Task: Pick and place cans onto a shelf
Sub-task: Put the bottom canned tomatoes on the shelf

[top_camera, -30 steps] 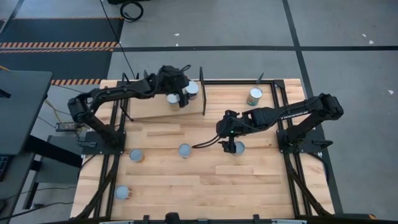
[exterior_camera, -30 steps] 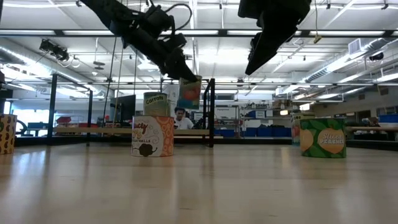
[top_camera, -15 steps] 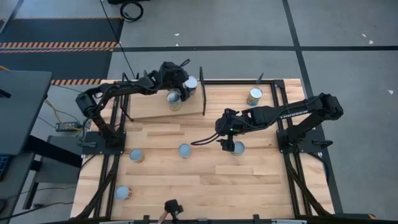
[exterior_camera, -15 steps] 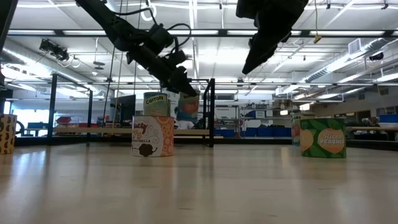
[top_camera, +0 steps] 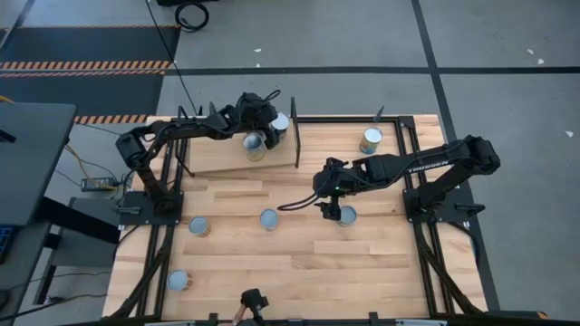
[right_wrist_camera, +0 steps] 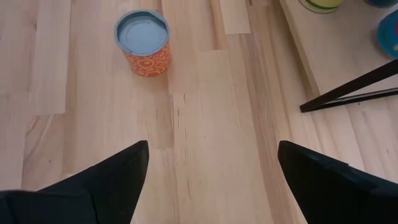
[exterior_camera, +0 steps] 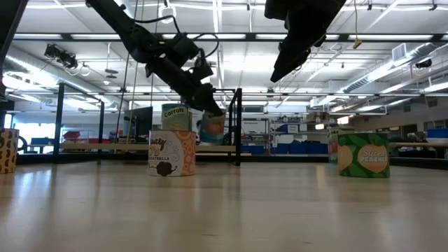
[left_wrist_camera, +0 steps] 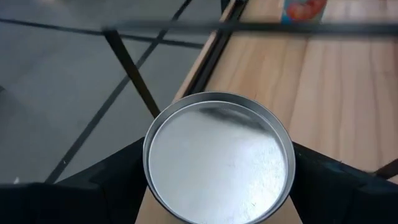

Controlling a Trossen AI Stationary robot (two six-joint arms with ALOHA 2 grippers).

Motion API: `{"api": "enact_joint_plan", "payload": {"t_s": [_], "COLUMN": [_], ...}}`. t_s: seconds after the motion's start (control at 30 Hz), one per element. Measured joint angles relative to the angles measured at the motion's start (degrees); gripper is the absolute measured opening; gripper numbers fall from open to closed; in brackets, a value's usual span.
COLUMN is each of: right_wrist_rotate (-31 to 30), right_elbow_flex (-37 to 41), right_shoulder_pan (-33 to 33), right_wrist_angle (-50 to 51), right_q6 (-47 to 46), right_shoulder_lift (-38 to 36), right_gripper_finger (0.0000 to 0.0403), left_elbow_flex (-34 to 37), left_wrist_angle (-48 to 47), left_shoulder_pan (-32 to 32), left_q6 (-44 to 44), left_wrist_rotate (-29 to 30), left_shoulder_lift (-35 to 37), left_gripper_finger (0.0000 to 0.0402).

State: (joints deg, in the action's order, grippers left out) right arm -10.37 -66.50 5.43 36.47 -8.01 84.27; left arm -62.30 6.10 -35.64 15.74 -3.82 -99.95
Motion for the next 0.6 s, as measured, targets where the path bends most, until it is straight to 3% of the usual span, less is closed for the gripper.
{"api": "enact_joint_plan", "payload": {"t_s": [0.33,0.6], "right_wrist_rotate": [0.0,0.0], "right_elbow_flex": [0.0,0.0], "right_shoulder_pan": [0.0,0.0], "right_wrist_angle": [0.0,0.0], "right_q6": [0.0,0.1], "right_shoulder_lift": [0.0,0.0], "right_gripper_finger": [0.0366,0.0366], "left_elbow_flex": [0.0,0.0], "left_wrist_angle": [1.0,0.9], "left_shoulder_pan": [0.3,0.2], "left_q6": [0.7,3.3], "left_wrist_rotate": [1.1,4.6], "left_shoulder_lift": [-1.1,-1.1], "left_gripper_finger": [0.033,0.0354]}}
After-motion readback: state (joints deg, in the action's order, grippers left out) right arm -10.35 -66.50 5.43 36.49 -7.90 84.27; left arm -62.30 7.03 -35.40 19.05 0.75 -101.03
